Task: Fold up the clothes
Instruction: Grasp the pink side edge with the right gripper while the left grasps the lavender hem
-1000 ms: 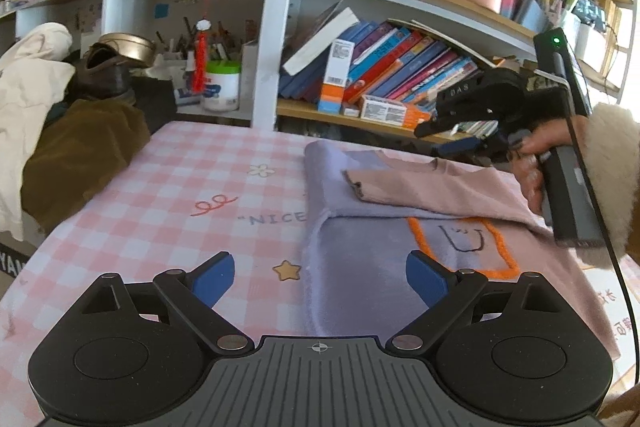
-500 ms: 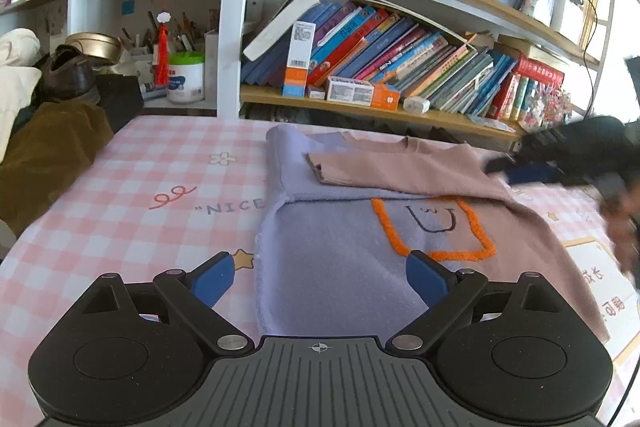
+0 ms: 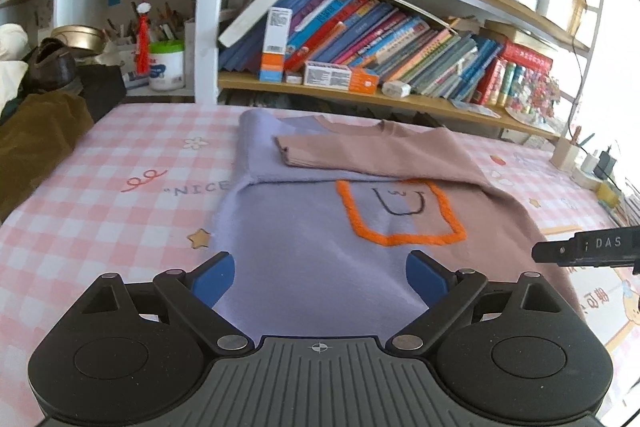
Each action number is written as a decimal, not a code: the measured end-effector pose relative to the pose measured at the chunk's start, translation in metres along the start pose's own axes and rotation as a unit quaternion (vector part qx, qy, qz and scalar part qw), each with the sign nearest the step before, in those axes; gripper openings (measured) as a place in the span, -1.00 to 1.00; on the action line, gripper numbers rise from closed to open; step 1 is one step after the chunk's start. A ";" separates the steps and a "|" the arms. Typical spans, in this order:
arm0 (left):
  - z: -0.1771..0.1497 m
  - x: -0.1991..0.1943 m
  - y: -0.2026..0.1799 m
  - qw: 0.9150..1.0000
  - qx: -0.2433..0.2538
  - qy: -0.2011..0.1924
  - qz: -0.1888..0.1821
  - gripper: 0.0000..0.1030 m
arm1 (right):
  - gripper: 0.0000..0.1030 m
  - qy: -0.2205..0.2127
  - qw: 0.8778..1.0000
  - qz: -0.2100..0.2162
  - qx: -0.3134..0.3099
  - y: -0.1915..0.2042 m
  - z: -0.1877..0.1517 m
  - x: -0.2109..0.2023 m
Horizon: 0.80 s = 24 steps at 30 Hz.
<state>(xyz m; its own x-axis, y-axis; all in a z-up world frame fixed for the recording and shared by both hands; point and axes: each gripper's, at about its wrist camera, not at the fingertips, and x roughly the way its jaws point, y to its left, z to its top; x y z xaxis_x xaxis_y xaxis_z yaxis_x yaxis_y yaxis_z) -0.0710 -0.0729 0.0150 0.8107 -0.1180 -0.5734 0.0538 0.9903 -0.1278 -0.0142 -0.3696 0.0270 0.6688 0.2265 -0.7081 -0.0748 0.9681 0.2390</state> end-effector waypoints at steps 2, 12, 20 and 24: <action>-0.001 -0.001 -0.009 1.000 0.006 0.004 0.000 0.84 | -0.02 -0.001 1.000 0.000 0.001 -0.006 -0.007 -0.006; -0.017 -0.015 -0.062 0.999 0.033 0.030 0.002 0.84 | 0.26 0.005 1.000 -0.005 0.004 -0.041 -0.034 -0.037; -0.038 -0.036 -0.080 0.998 0.027 0.045 0.017 0.84 | 0.35 0.019 1.000 -0.009 0.021 -0.067 -0.057 -0.053; -0.045 -0.044 -0.074 0.998 0.015 0.046 0.044 0.84 | 0.35 0.025 0.999 -0.009 0.029 -0.076 -0.066 -0.058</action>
